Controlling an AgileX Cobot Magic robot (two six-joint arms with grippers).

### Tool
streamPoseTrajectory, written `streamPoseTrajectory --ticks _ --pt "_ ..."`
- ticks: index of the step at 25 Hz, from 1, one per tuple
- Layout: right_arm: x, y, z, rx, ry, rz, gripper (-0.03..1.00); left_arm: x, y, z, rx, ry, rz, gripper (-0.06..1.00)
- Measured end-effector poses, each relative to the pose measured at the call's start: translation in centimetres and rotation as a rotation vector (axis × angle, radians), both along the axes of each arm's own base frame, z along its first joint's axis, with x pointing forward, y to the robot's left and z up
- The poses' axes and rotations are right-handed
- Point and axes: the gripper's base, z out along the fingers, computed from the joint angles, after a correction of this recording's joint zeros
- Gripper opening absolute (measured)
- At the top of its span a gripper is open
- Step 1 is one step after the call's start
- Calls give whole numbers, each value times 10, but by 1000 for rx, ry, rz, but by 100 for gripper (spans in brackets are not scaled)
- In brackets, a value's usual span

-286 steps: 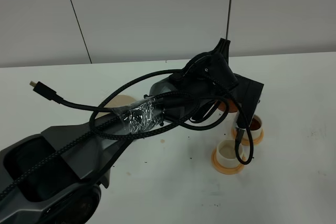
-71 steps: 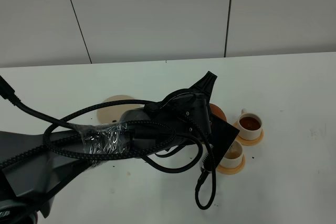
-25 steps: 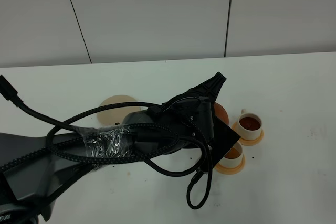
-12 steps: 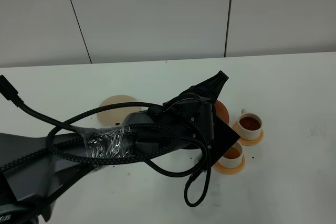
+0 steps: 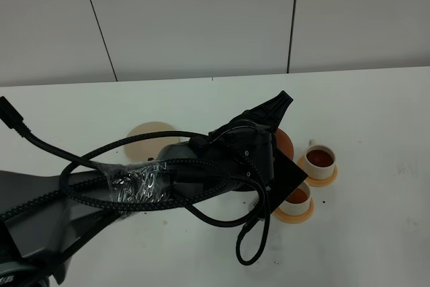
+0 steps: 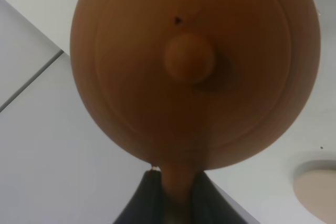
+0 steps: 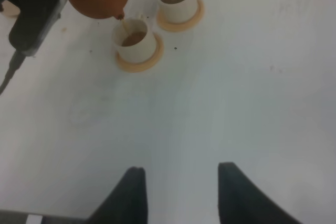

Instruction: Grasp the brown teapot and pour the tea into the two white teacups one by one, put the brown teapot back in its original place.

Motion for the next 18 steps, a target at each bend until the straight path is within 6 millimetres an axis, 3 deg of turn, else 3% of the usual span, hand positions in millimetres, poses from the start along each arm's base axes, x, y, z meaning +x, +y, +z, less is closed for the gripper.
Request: streamPoseTrajectory --ticks 18 --pt "0 0 0 0 0 0 31 0 -2 0 7 -2 -27 17"
